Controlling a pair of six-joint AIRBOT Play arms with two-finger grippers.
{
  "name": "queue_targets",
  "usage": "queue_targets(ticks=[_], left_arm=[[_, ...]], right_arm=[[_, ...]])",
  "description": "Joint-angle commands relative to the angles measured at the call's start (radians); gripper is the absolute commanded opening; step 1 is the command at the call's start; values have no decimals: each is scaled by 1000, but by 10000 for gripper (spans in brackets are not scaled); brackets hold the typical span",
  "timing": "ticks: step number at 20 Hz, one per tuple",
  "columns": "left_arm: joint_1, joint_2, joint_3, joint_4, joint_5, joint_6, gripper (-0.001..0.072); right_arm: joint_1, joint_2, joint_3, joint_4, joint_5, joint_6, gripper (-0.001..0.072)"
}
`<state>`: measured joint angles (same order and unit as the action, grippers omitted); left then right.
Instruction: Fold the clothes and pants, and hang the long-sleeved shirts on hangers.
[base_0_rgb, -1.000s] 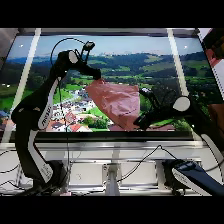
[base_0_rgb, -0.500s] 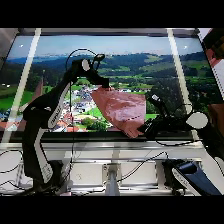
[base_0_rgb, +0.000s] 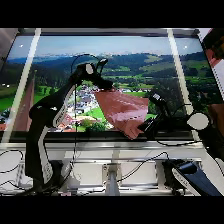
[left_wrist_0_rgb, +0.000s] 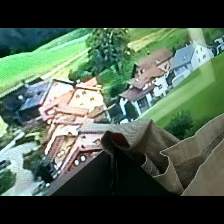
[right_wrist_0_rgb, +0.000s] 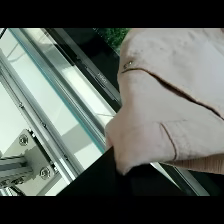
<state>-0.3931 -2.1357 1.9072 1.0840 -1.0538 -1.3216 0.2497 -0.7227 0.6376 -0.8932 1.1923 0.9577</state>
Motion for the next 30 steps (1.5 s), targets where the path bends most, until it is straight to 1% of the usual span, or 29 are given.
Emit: queue_targets(ticks=[1,3,6,7,9,11,14,15,17,19,21,23,25,26,28,30], left_arm=[[-23,-2,5,-18,51,5,15],[-23,9,33,-14,53,5,15],[-7,71,79,-11,97,5,14],[-3,108,82,-10,128,5,14],[3,188,82,49,176,-2,13],[3,275,82,193,187,-32,13],[3,396,82,503,156,-177,13],[6,433,82,582,129,-207,14],[12,498,82,686,51,-220,14],[21,552,82,755,-55,-221,14],[34,598,82,814,-208,-220,14],[54,624,82,818,-393,-220,14],[58,626,79,815,-575,-220,15],[58,621,77,800,-647,-220,14],[58,605,71,683,-753,-220,15],[57,595,32,526,-766,-220,15]], right_arm=[[0,1,-1,0,-8,2,21],[0,1,0,-1,-19,8,21],[-1,2,0,-24,-103,69,21],[-1,2,0,-54,-140,90,21],[-1,2,6,-145,-229,178,20],[-1,2,38,-243,-312,251,20],[-1,2,129,-393,-380,307,20],[-1,2,166,-457,-382,335,20],[-31,3,232,-539,-381,371,20],[-101,4,293,-563,-381,371,20],[-189,4,334,-565,-393,370,20],[-266,2,341,-556,-452,370,20],[-288,-13,341,-541,-483,369,20],[-288,-27,340,-538,-488,369,20],[-288,-84,340,-496,-498,369,20],[-288,-164,340,-462,-532,368,20]])
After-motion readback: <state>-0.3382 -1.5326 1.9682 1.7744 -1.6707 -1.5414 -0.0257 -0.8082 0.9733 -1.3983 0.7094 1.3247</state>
